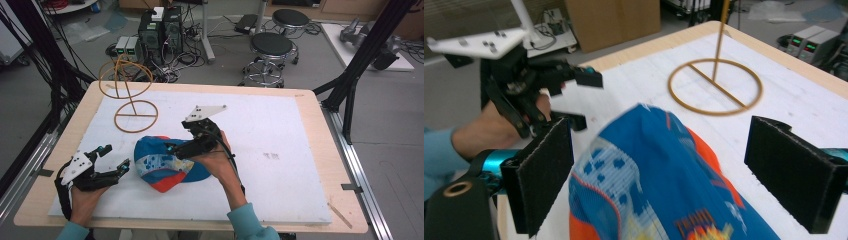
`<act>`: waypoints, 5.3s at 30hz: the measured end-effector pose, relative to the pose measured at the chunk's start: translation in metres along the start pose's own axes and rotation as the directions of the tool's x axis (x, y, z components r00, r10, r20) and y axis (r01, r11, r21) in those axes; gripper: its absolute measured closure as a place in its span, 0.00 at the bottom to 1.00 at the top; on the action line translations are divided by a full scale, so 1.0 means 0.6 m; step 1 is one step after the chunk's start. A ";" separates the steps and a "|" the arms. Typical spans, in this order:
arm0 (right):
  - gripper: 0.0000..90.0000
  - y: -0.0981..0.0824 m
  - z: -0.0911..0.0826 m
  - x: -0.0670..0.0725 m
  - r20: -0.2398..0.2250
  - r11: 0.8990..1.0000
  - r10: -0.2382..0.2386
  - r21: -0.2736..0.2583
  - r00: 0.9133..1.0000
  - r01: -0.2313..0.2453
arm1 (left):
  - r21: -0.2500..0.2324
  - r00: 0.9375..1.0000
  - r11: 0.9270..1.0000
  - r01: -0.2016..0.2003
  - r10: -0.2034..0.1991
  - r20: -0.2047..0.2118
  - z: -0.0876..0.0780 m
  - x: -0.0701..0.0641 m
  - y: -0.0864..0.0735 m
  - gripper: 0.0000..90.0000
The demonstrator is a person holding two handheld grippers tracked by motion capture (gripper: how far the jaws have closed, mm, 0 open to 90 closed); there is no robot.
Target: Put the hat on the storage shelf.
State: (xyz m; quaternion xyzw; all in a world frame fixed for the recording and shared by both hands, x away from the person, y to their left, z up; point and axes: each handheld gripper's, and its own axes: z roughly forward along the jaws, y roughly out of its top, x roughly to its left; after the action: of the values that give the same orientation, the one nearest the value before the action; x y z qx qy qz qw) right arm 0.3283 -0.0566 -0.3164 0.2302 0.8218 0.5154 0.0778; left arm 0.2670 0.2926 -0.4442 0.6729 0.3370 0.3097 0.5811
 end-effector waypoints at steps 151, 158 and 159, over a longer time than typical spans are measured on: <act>0.13 -0.361 -0.231 -0.063 0.477 0.960 0.252 -0.236 0.842 -0.153 | 0.453 0.979 0.888 -0.075 -0.021 0.203 0.156 -0.038 0.211 0.97; 0.13 -0.361 -0.231 -0.063 0.479 0.960 0.251 -0.234 0.841 -0.153 | 0.417 0.988 0.908 -0.047 -0.019 0.152 0.132 -0.013 0.242 0.97; 0.13 -0.361 -0.231 -0.063 0.478 0.960 0.253 -0.234 0.841 -0.156 | 0.413 0.989 0.910 -0.045 -0.017 0.146 0.130 -0.010 0.246 0.97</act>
State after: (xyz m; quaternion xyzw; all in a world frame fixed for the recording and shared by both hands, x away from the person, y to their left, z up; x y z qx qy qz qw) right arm 0.2466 -0.2648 -0.4483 0.4351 0.6917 0.5170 0.2549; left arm 0.3404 0.2290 -0.3085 0.8041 0.3467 0.1850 0.4460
